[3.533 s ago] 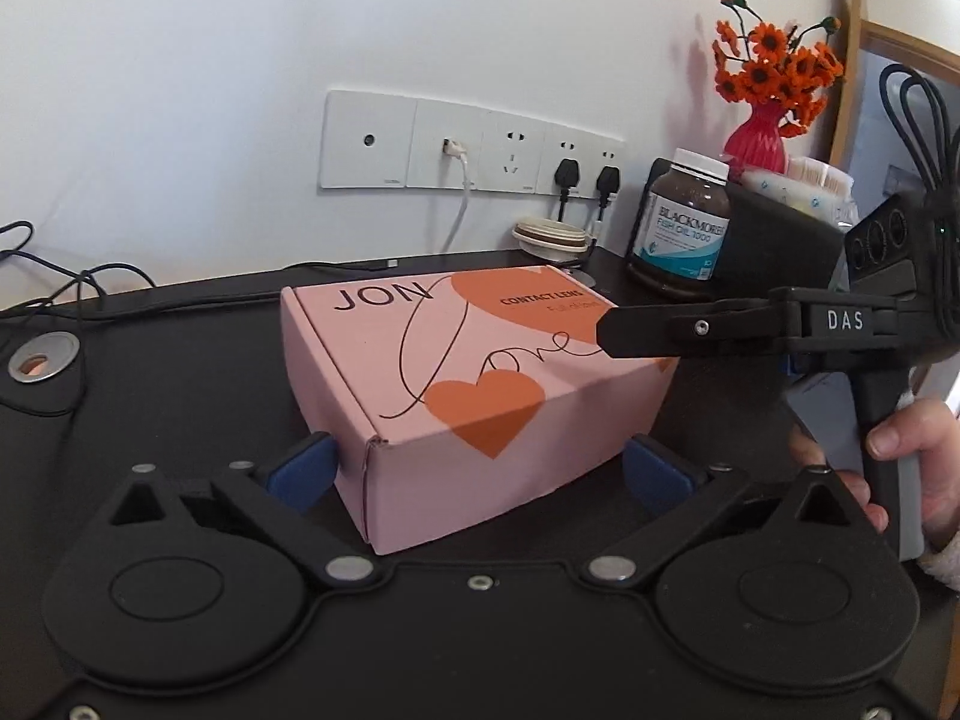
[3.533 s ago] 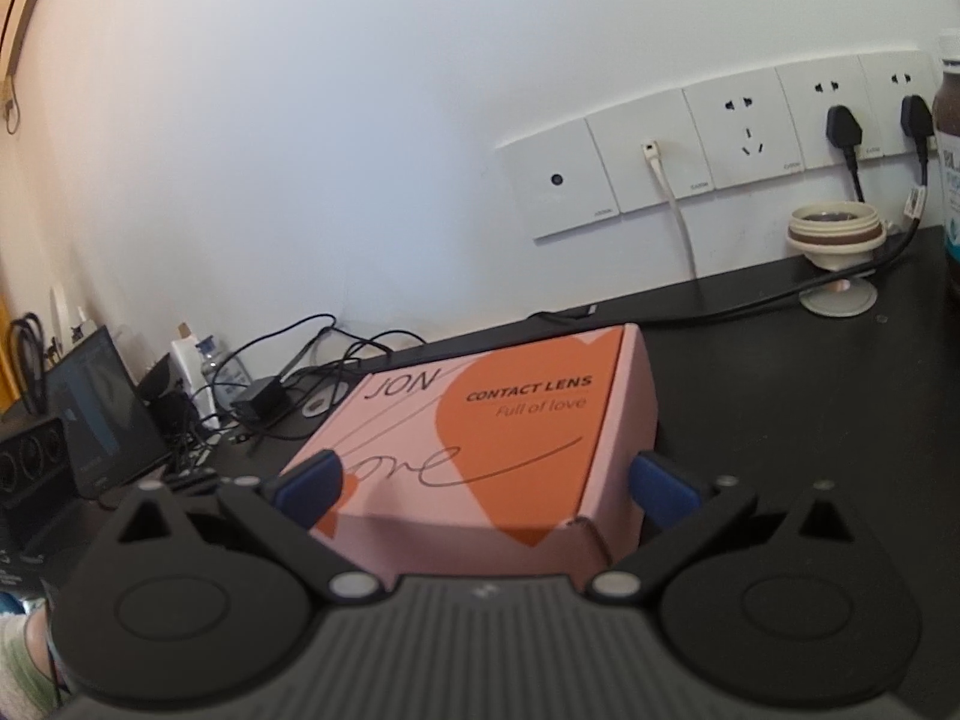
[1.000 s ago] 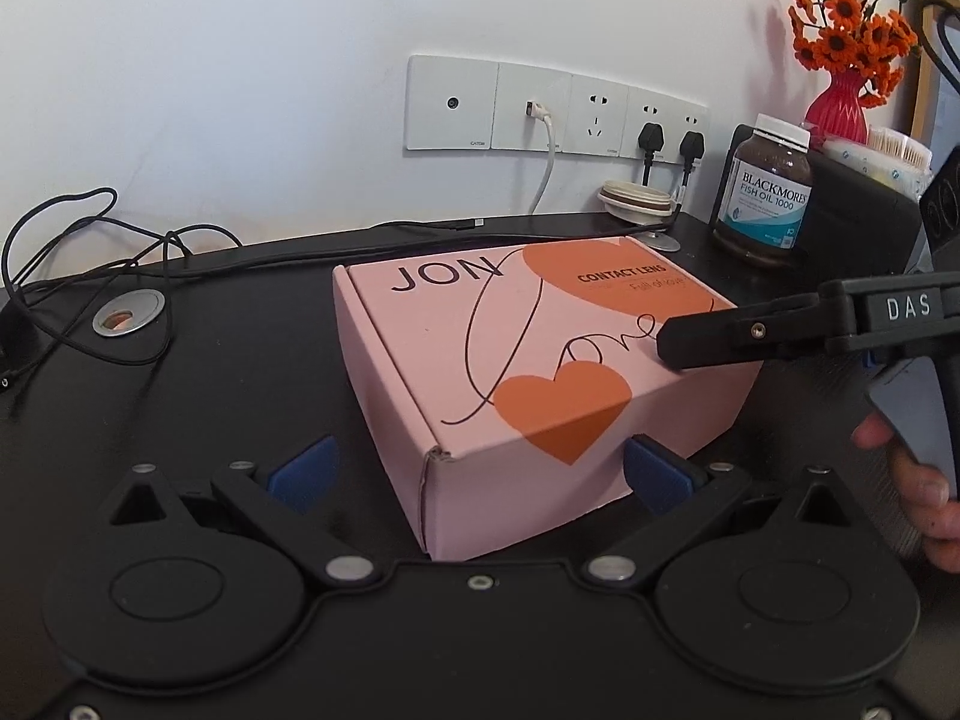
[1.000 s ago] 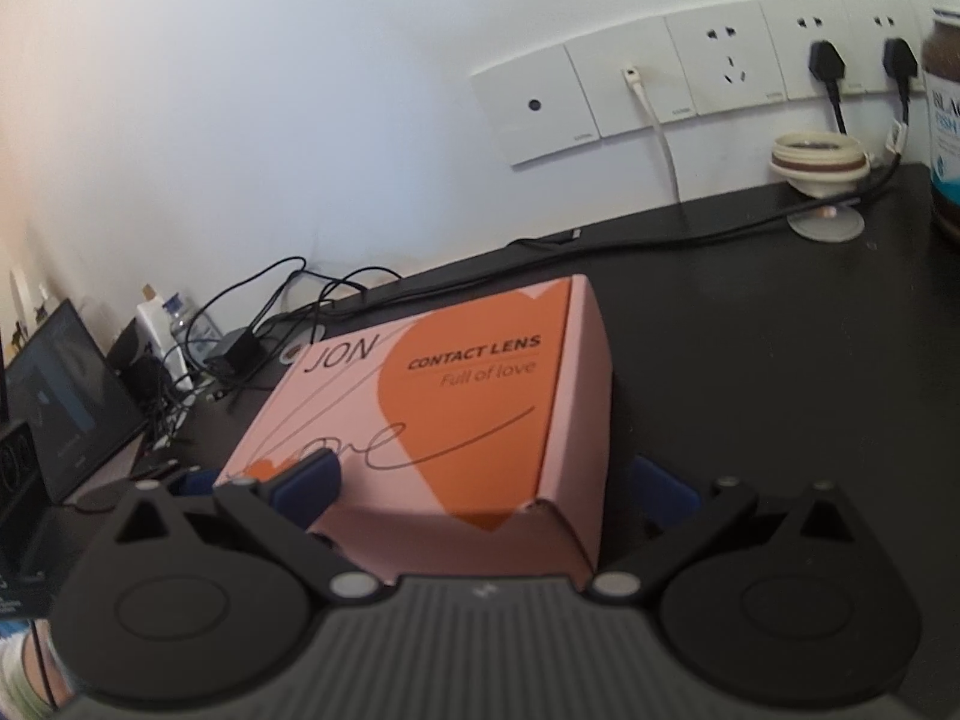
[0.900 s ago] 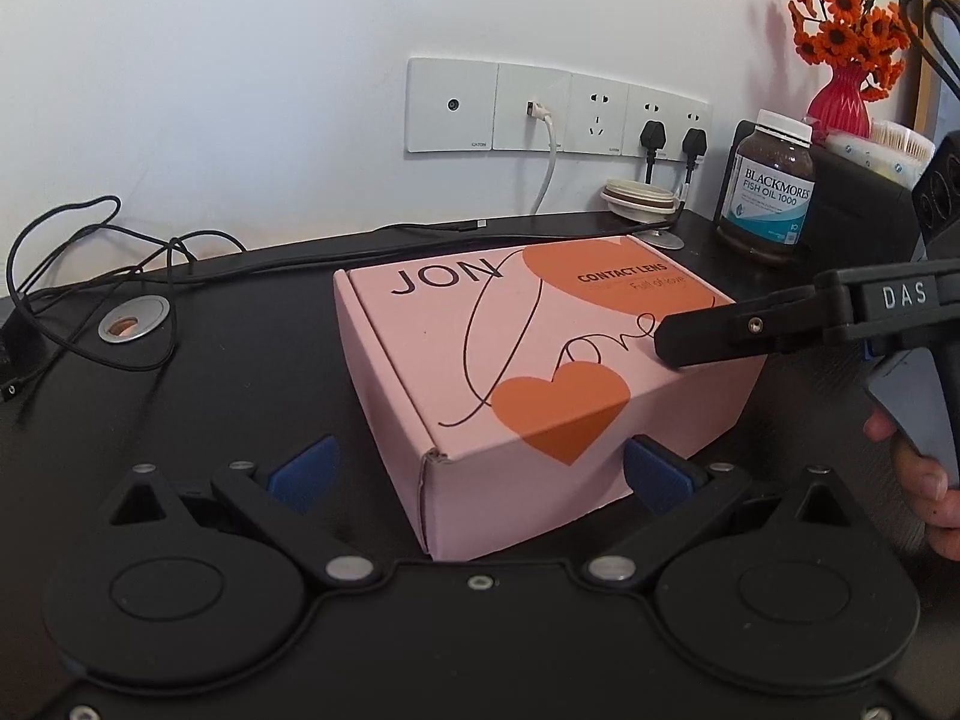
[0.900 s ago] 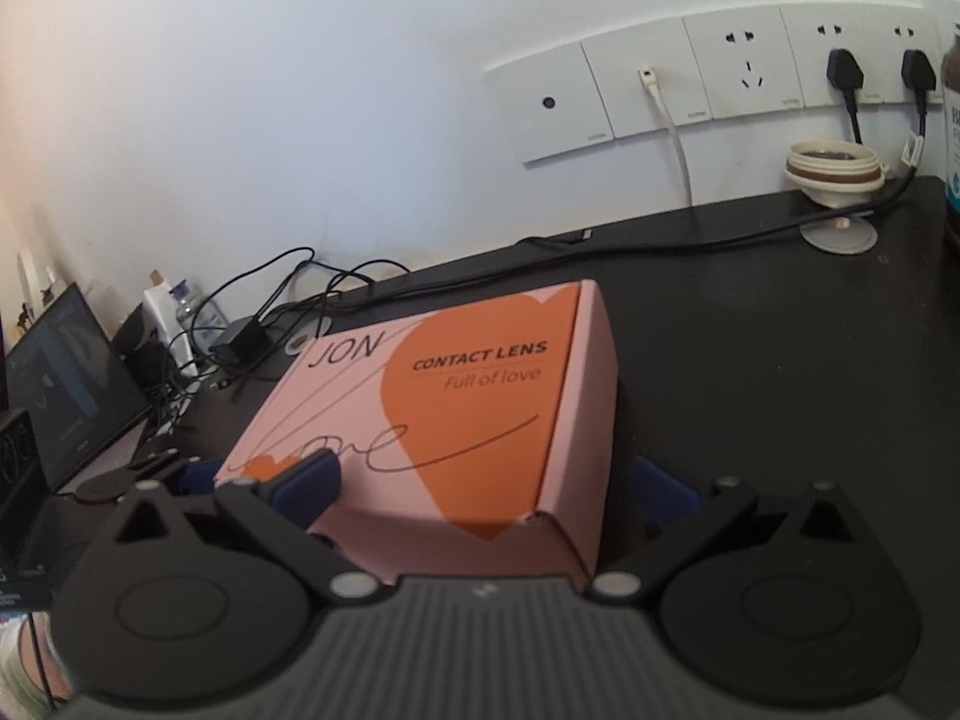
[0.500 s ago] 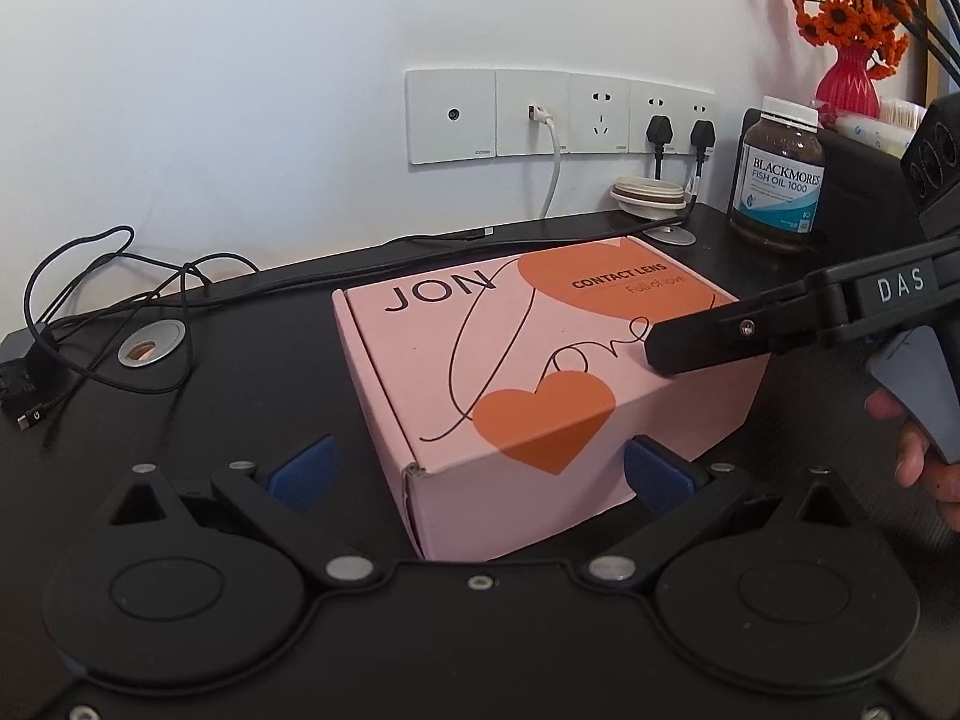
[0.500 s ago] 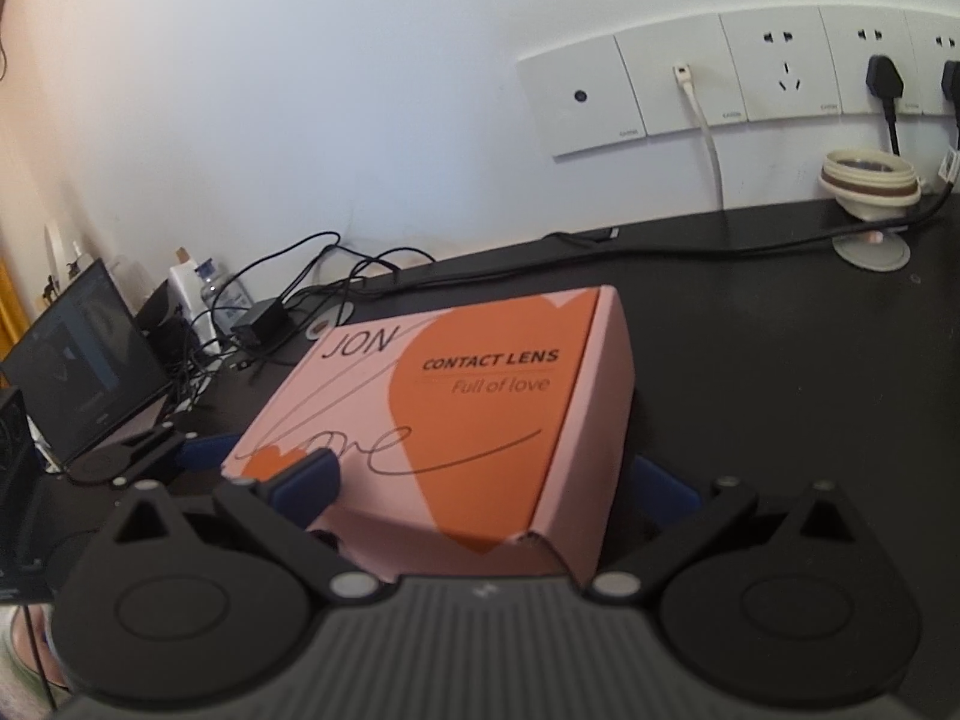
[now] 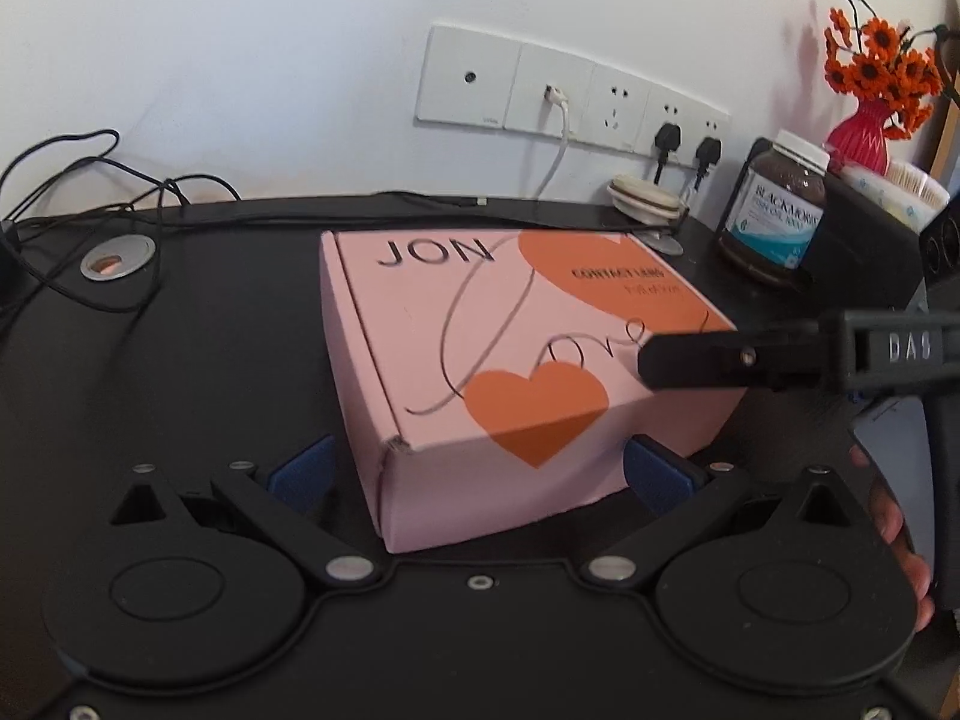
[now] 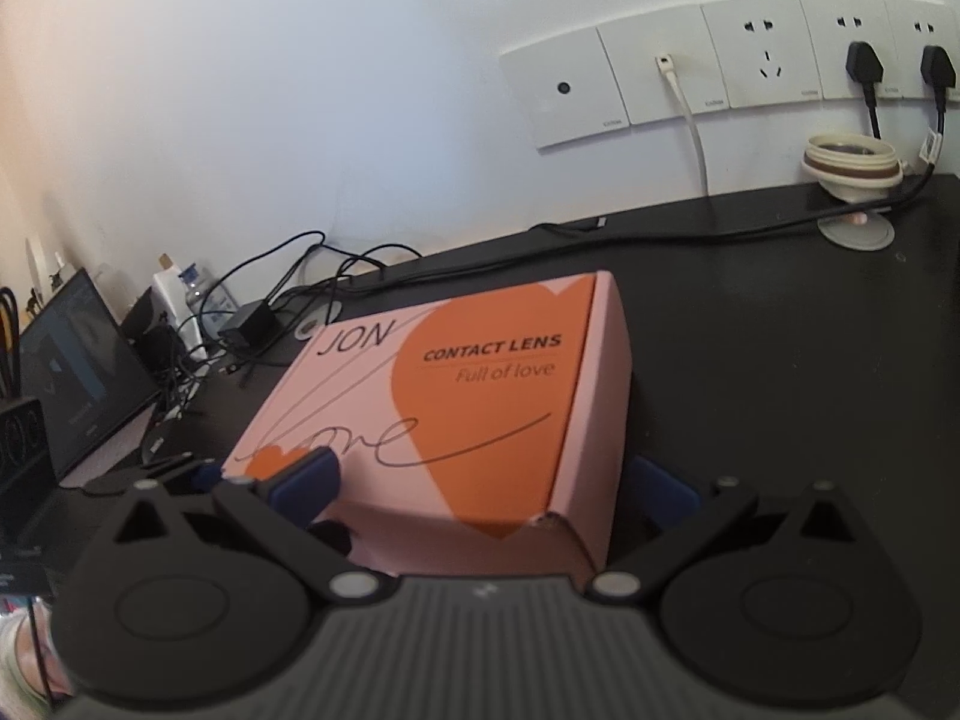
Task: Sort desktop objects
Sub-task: 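Hold the right tool tip against the pink box lid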
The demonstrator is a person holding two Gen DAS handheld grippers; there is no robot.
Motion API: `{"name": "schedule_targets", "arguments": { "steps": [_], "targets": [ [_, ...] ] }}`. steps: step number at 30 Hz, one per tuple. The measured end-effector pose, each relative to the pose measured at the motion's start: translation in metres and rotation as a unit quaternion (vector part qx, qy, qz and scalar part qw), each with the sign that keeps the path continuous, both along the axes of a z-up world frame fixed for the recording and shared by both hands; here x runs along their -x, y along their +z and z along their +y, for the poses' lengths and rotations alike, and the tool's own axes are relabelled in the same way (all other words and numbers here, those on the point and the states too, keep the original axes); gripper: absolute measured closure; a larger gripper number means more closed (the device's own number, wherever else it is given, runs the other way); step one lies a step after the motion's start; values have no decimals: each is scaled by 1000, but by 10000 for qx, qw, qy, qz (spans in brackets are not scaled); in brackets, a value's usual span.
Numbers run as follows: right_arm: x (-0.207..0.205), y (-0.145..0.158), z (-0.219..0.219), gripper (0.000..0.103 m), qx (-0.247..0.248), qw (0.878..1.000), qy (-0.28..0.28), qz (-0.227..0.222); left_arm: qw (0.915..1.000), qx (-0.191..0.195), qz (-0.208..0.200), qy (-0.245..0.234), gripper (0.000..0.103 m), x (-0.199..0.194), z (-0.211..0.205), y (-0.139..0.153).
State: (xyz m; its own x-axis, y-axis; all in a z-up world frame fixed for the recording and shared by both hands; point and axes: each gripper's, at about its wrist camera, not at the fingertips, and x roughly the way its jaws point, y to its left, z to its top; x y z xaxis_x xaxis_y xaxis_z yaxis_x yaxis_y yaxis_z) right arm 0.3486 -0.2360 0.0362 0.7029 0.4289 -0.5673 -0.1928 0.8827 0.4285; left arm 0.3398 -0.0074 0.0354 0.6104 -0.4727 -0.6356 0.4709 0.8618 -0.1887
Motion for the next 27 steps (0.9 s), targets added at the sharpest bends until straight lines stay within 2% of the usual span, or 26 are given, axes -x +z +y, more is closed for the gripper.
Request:
{"name": "schedule_targets", "arguments": {
  "steps": [3, 8, 12, 16, 22, 27],
  "targets": [
    [-6, -2, -5, 1, -177, 9996, 56, 213, 9995, -290, -87, -37, 0, 3, -10, -2],
    [-8, -3, -6, 1, -153, 9995, 256, 118, 9990, -293, -347, -53, 0, 6, -6, 5],
    [-5, 1, -2, 1, 126, 9989, 398, -196, 9998, -43, -188, -65, 0, -2, 4, 5],
    [-7, 0, -6, 1, -12, 9991, 413, -94, 9998, 93, -103, -109, 0, -5, 8, 4],
    [-9, -3, -9, 1, -146, 9987, 476, -82, 9972, -287, -548, -413, 0, 2, 2, 5],
    [-10, -3, -11, 1, -243, 9985, 489, -19, 9882, -659, -1219, -646, 0, 13, 2, 10]
  ]
}}
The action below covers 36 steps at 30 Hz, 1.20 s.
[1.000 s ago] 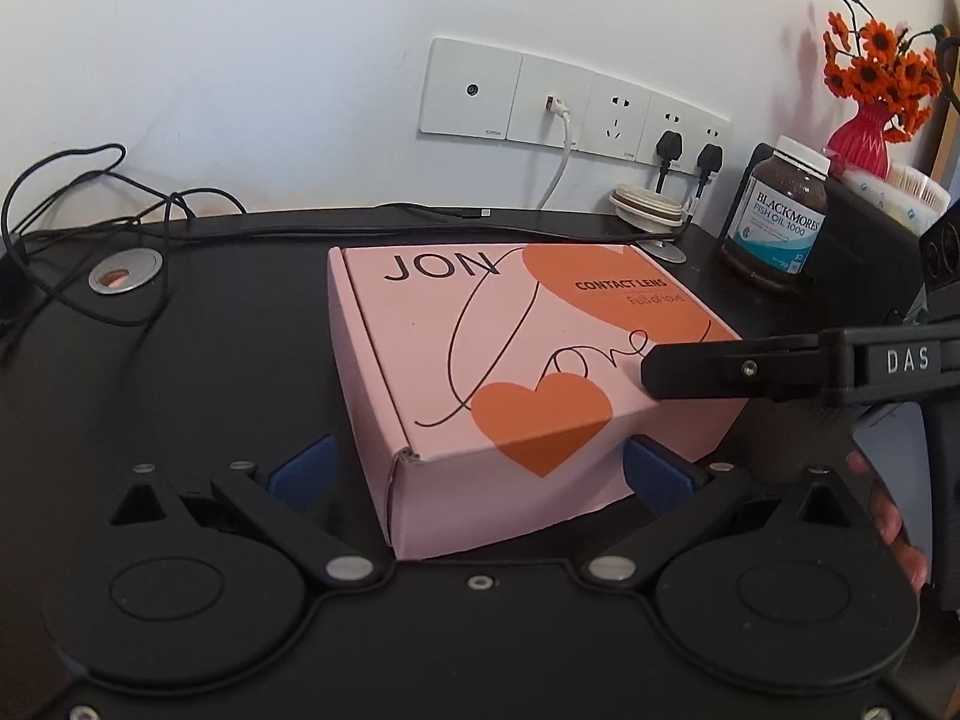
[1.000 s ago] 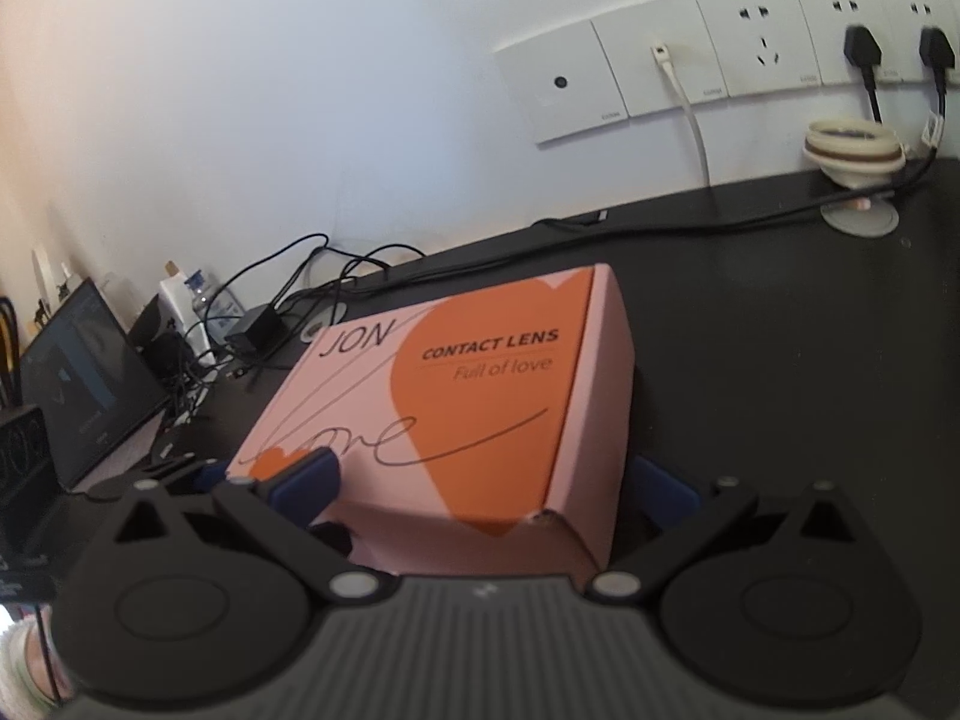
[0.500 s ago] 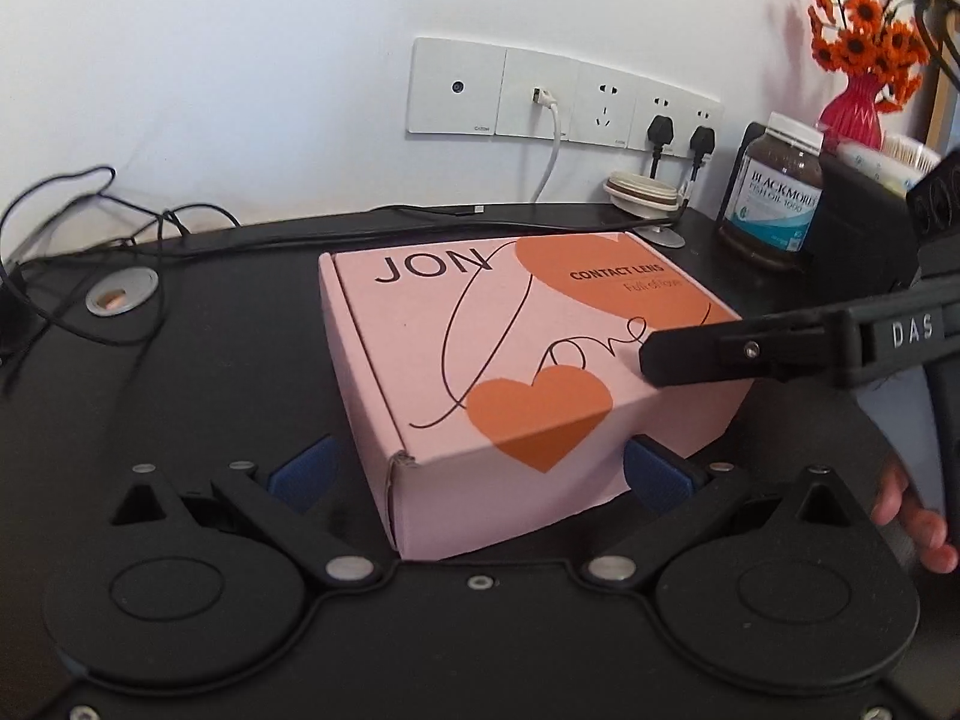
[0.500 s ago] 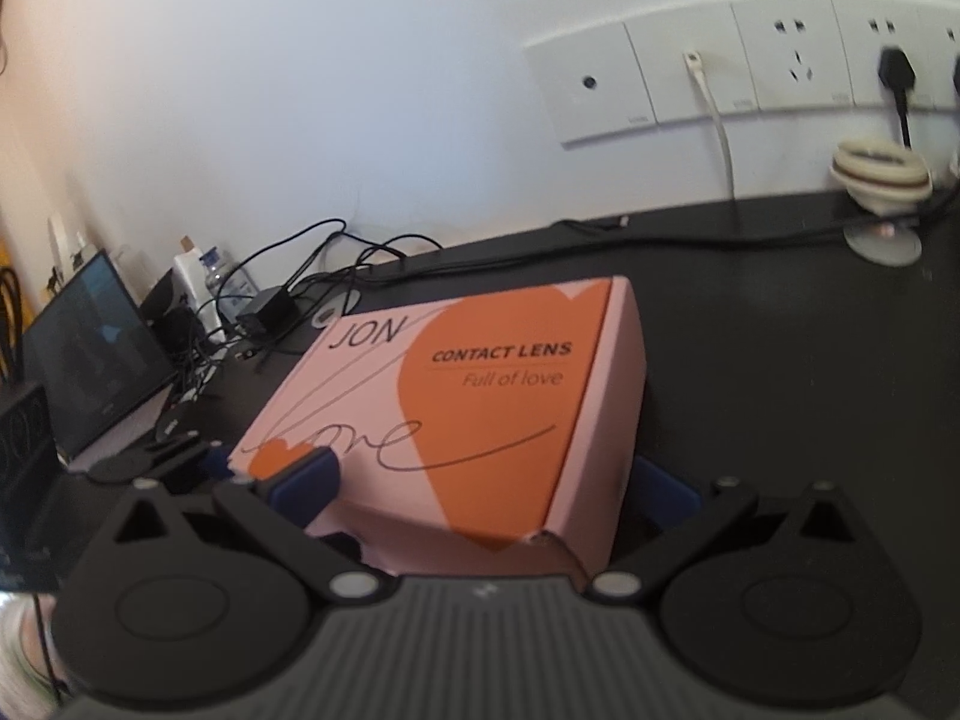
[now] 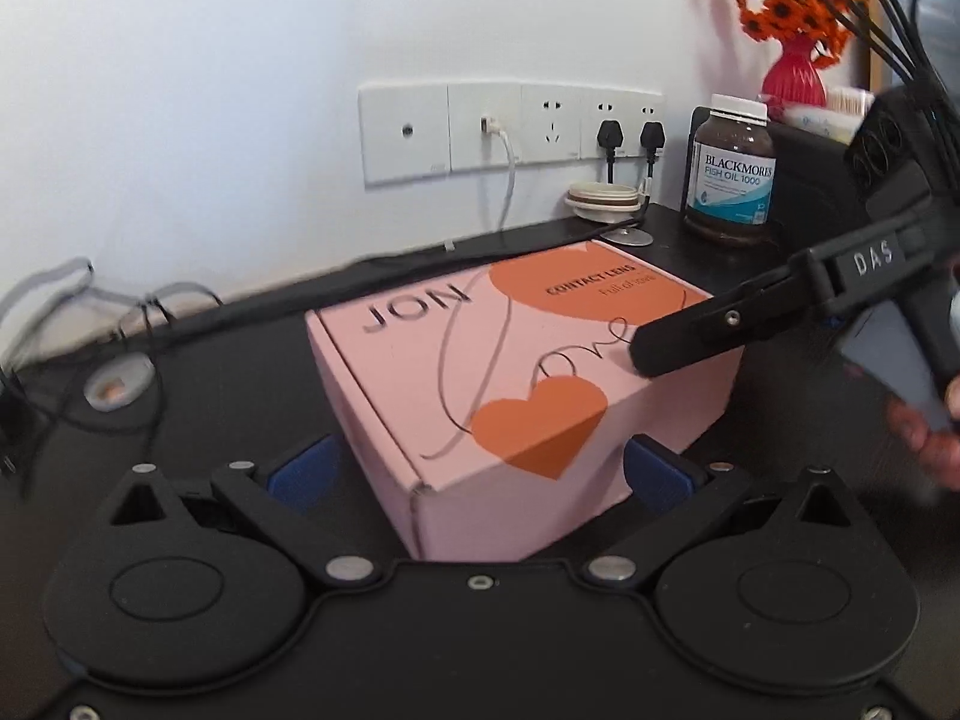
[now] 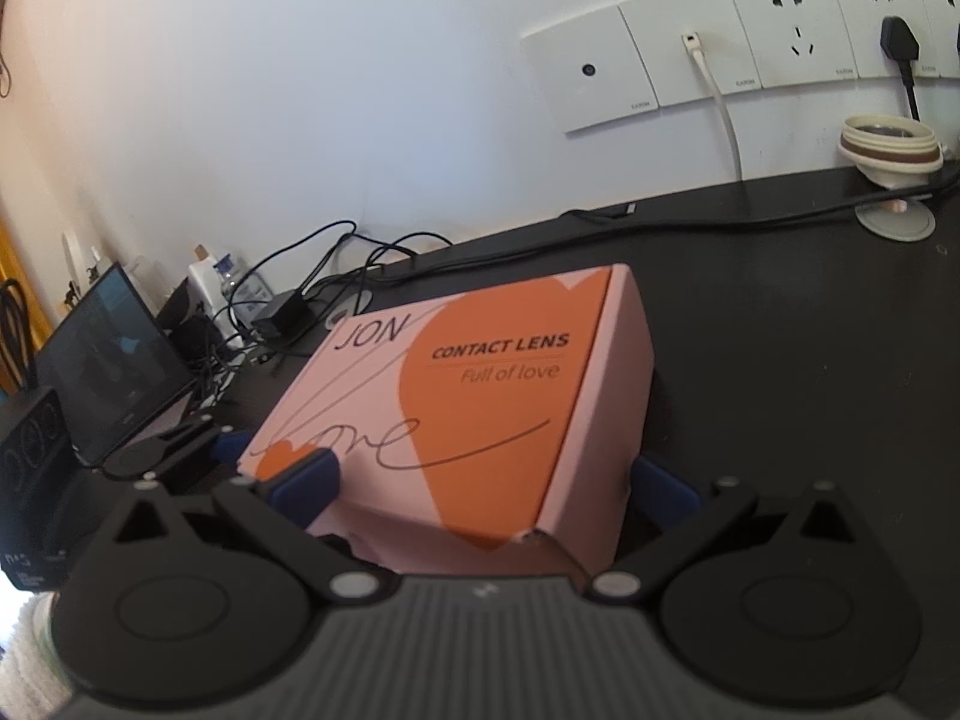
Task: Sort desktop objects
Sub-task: 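Hold the right tool tip against the pink box lid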
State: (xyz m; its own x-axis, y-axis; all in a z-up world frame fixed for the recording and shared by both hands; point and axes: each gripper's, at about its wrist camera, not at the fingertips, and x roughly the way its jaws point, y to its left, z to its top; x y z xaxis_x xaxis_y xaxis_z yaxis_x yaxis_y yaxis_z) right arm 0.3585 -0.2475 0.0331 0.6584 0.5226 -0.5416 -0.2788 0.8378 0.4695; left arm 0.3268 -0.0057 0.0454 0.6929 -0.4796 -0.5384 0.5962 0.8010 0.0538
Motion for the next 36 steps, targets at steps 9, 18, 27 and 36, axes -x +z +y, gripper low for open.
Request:
{"name": "schedule_targets", "arguments": {
  "steps": [9, 18, 27, 36],
  "targets": [
    [5, 7, 4, 1, 315, 9993, -113, -188, 9982, 386, 458, -44, 0, -12, 2, -3],
    [6, 6, 6, 1, 303, 9993, 0, -209, 9848, 1100, 1319, 258, 0, -27, 13, -9],
    [7, 4, 10, 1, 306, 9989, -75, -352, 9893, 891, 1030, 525, 0, -20, -1, -7],
    [-8, 3, 7, 1, 162, 9993, -304, -172, 9868, 909, 1105, 762, 0, -31, -9, -7]
  ]
}}
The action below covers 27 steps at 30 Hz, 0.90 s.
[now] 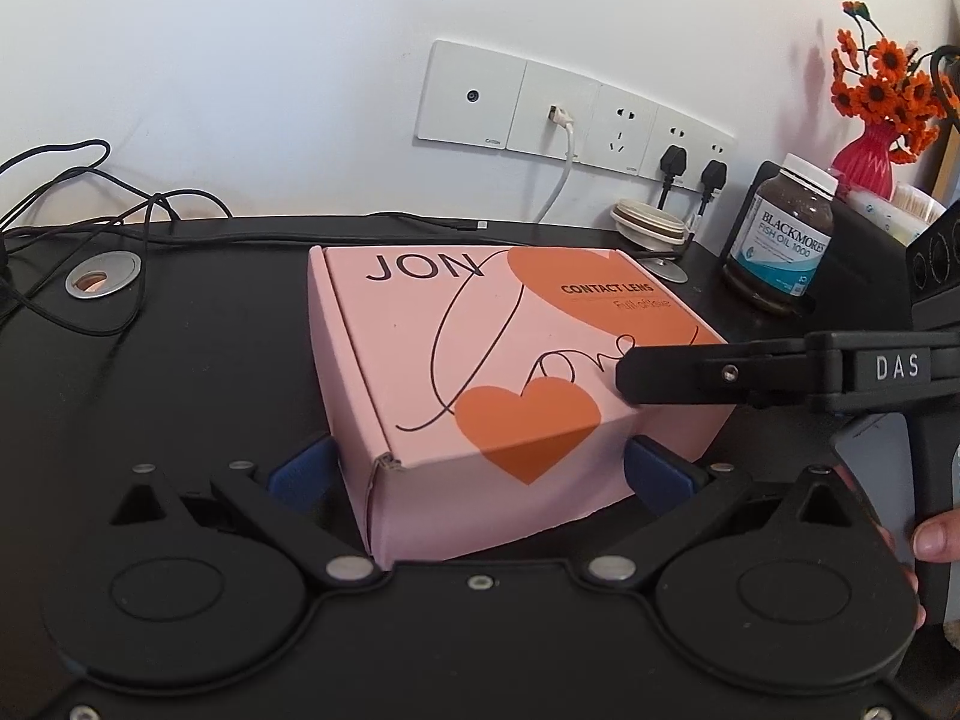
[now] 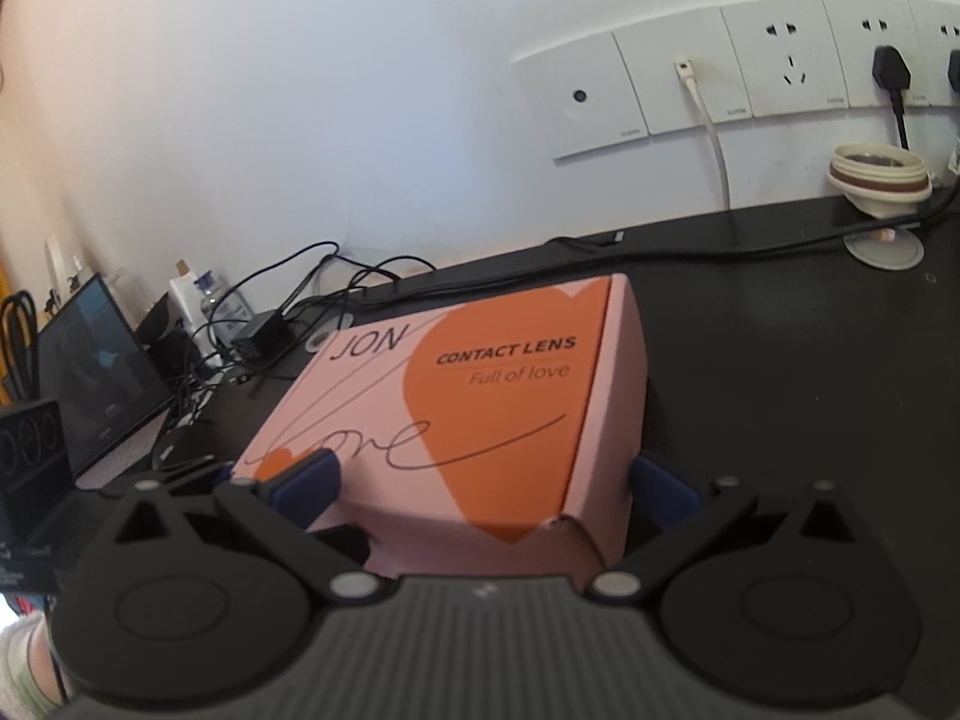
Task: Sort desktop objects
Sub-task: 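Hold the right tool tip against the pink box lid, then keep the right tool tip pressed on the pink box lid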
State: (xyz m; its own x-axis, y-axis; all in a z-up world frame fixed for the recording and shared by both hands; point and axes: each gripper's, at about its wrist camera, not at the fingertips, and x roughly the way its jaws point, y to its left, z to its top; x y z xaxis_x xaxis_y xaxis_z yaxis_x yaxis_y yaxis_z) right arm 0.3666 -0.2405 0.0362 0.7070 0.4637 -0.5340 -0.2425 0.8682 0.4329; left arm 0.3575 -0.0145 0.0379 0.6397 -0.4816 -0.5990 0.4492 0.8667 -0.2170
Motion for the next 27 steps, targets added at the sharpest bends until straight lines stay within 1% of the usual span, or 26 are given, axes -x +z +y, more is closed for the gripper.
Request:
{"name": "schedule_targets", "arguments": {
  "steps": [7, 13, 19, 23, 27],
  "targets": [
    [-26, 2, 1, 1, 38, 9998, -144, 147, 9997, 1, 3, 247, 0, -20, -6, -5],
    [-48, -3, -2, 1, -23, 9996, -288, 75, 9992, 74, 36, 399, 0, -42, -11, -9],
    [-63, -7, -3, 1, -129, 9990, -417, 36, 9982, 206, 199, 518, 0, -58, -8, -13],
    [-70, -7, 0, 1, -140, 9985, -522, 27, 9983, 181, 183, 532, 0, -68, -9, -14],
    [-77, -8, 0, 1, -156, 9979, -633, 1, 9985, 48, 66, 542, 0, -77, -14, -14]
  ]
}}
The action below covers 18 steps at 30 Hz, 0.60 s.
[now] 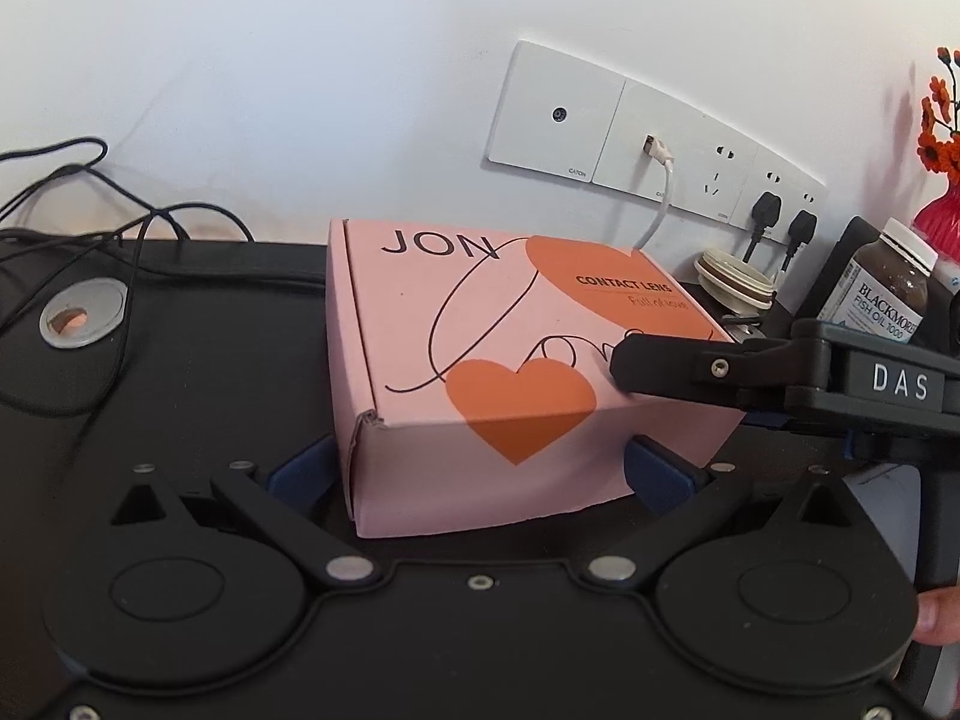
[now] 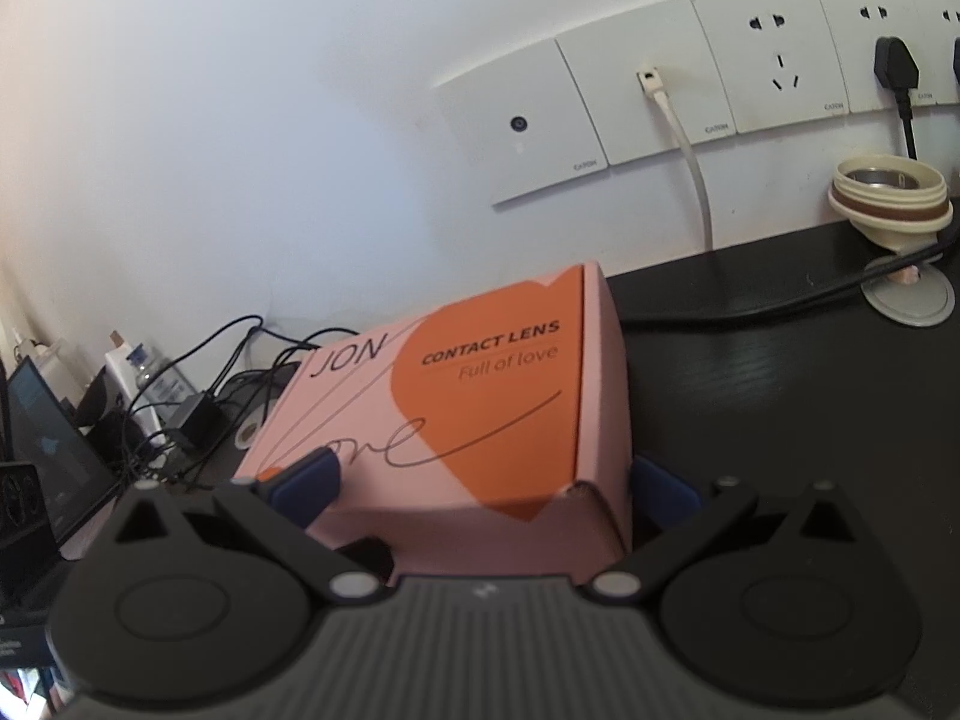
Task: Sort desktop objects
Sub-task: 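Keep the right tool tip pressed on the pink box lid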
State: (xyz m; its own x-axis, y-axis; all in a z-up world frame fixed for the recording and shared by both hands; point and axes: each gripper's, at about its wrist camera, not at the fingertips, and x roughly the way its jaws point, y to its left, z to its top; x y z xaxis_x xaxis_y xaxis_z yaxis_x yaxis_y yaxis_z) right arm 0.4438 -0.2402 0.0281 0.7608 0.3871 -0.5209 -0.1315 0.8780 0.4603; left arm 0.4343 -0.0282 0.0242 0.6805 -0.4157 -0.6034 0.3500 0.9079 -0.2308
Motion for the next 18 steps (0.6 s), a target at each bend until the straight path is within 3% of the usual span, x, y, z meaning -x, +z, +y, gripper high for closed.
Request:
{"name": "schedule_targets", "arguments": {
  "steps": [4, 18],
  "targets": [
    [-8, -2, 0, 1, -47, 10000, -48, -49, 9996, -208, -188, 27, 0, -5, -5, 2],
    [-21, -2, 4, 1, 20, 9997, -68, -242, 9999, -126, -57, 87, 0, -16, -3, -2]
  ]
}}
